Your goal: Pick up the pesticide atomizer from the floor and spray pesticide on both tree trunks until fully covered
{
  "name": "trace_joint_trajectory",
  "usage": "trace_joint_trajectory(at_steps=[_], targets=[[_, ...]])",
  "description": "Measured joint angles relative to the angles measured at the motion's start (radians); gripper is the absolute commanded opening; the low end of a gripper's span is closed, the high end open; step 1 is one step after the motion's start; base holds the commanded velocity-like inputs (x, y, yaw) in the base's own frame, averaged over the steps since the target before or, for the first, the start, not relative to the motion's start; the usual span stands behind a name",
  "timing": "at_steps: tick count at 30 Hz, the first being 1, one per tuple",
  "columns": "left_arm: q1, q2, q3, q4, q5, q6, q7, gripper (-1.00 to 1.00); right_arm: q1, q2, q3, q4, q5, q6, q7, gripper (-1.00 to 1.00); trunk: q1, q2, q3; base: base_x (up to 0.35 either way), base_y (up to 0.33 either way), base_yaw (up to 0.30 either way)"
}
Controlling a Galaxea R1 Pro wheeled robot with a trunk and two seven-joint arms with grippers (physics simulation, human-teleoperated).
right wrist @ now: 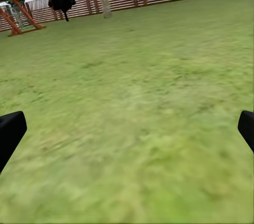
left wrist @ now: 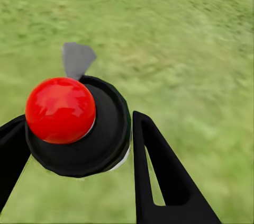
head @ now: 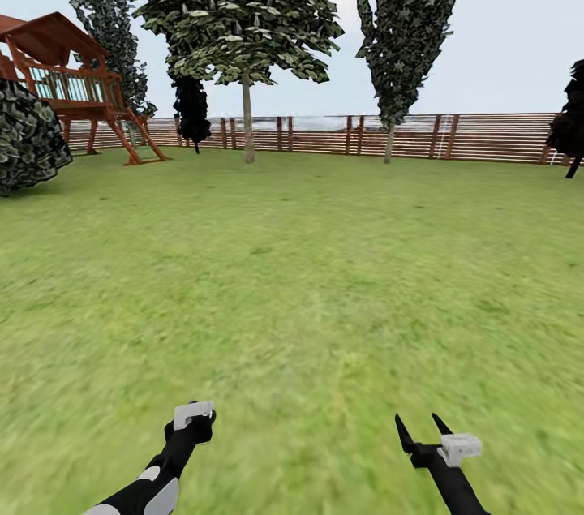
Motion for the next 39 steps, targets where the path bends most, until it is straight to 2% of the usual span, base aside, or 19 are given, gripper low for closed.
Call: trace_joint_trajectory(at_steps=[39], targets=[[0.000,0.000,-0.001,0.000,0.000,0.000,0.000,-1.00,0.001,0.000,0.000,0.001,0.000,0.000,0.000,1.00,0.000,0.000,0.000,0.316,0.165,0.000]])
